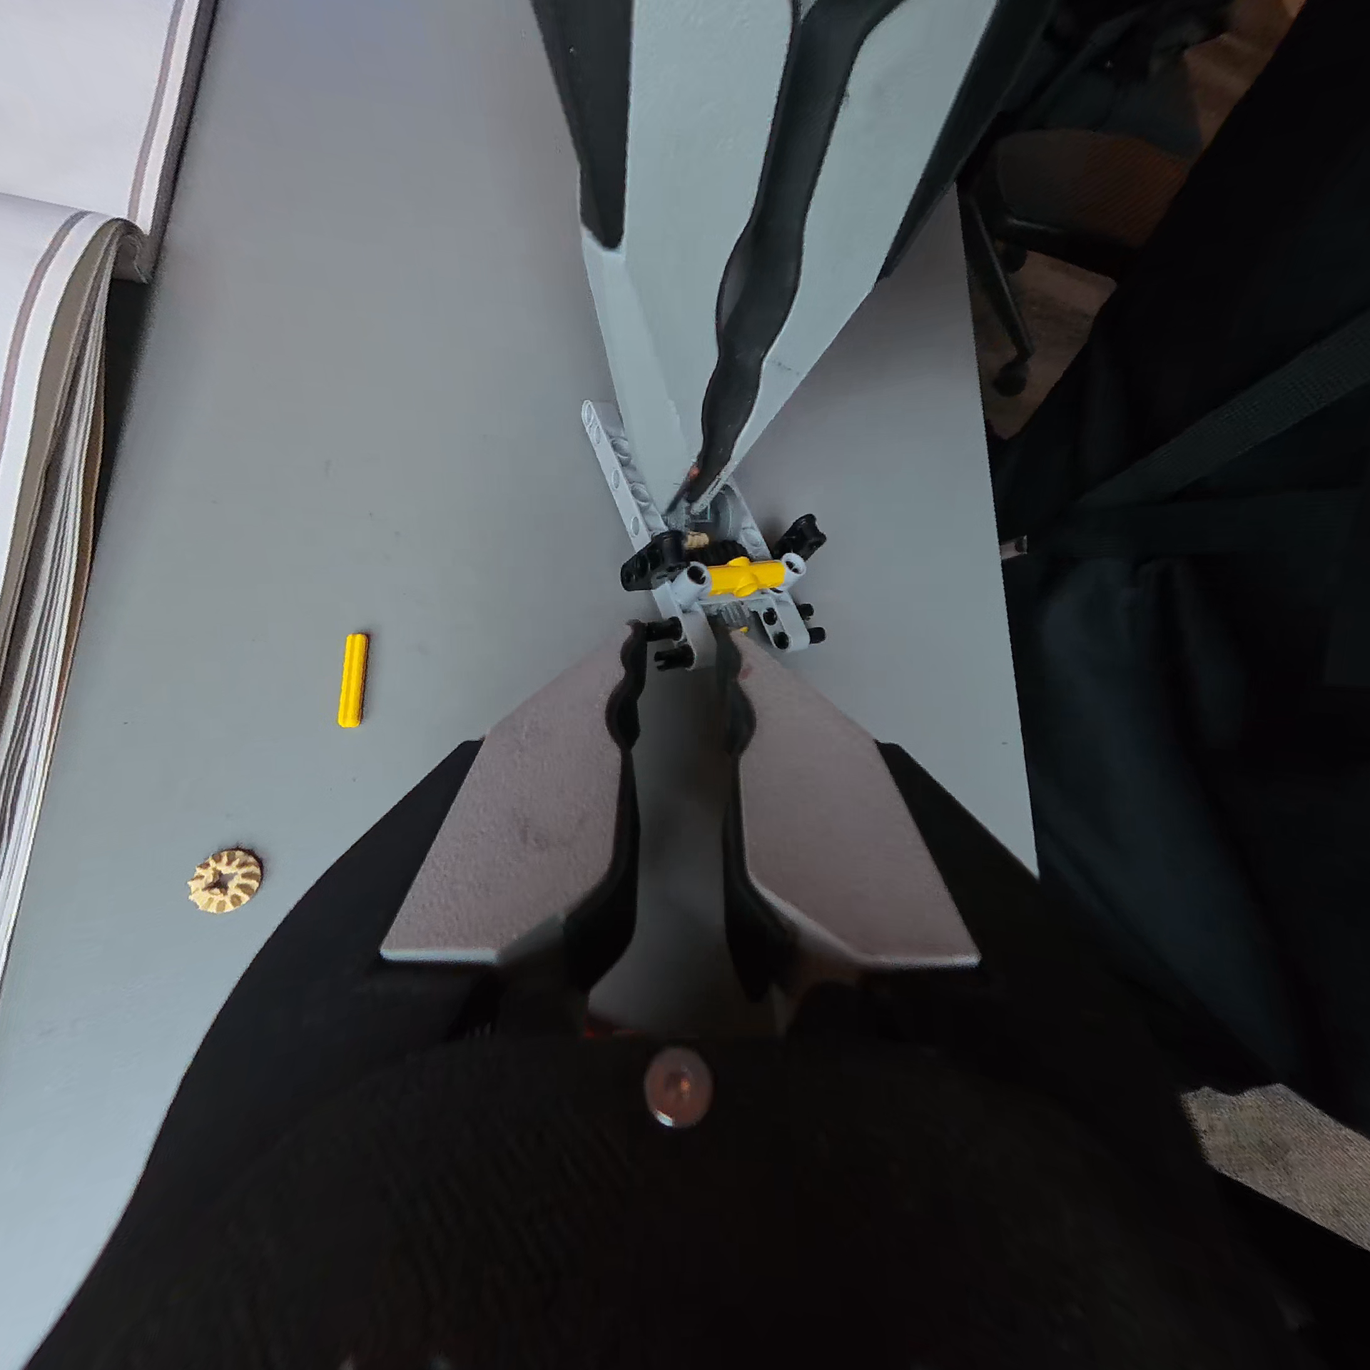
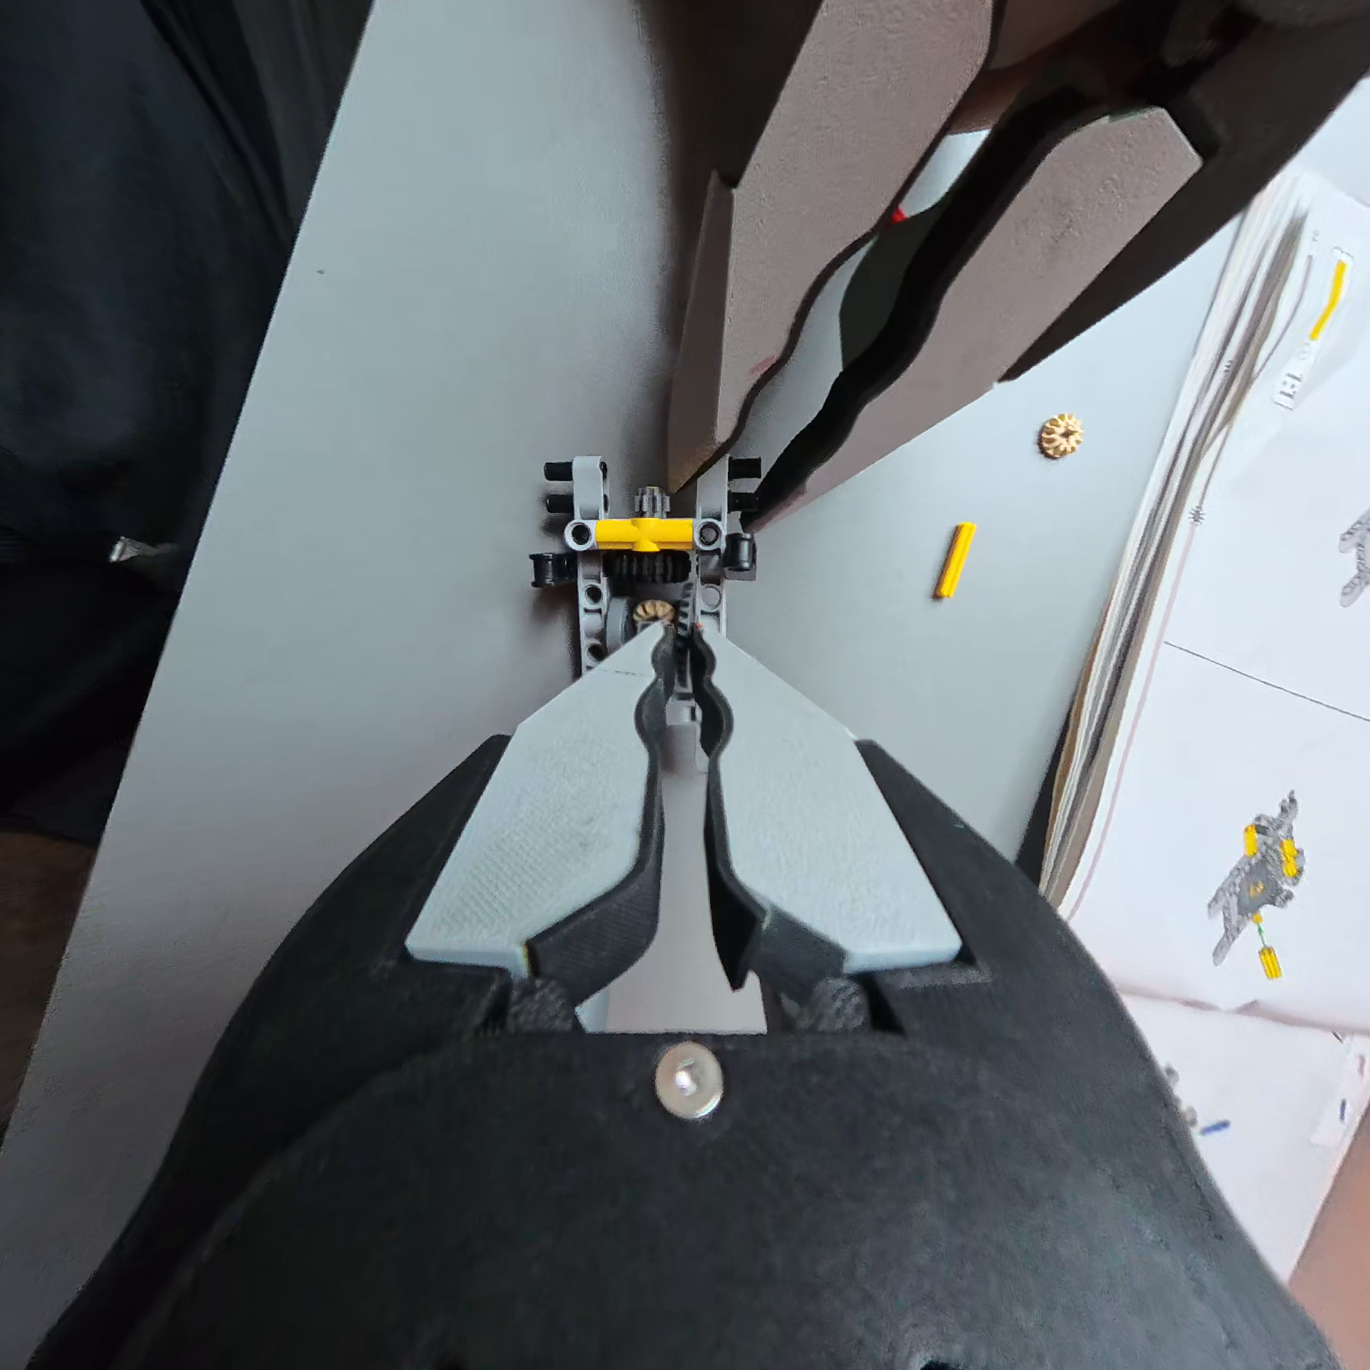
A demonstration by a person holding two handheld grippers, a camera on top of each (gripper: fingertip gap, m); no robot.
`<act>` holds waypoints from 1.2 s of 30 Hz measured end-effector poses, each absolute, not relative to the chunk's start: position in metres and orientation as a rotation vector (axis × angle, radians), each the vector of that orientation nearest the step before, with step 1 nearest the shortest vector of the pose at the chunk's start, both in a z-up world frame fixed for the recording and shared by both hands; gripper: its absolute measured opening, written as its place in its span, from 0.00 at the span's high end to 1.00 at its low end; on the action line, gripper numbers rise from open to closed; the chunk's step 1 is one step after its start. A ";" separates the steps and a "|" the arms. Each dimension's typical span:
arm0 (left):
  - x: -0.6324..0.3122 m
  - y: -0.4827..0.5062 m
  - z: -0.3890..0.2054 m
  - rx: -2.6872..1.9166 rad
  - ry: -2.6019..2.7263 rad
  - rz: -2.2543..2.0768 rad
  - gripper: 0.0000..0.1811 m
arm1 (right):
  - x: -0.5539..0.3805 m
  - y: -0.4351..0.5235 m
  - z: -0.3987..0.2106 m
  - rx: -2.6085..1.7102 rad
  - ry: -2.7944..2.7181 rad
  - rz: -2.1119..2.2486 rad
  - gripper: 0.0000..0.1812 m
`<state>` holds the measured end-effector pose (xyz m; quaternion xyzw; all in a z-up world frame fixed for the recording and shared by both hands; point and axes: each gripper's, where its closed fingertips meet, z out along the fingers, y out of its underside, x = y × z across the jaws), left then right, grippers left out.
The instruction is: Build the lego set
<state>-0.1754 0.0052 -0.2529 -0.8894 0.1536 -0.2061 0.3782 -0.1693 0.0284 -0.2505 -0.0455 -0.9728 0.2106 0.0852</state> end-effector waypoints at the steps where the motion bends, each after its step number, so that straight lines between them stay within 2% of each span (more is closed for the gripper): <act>1: -0.176 0.005 -0.252 -2.267 0.386 -0.527 0.91 | -0.170 0.029 -0.250 -0.142 -2.873 0.621 0.99; 36: -0.178 0.005 -0.255 -2.254 0.396 -0.519 0.91 | -0.173 0.033 -0.249 -0.069 -2.813 0.669 1.00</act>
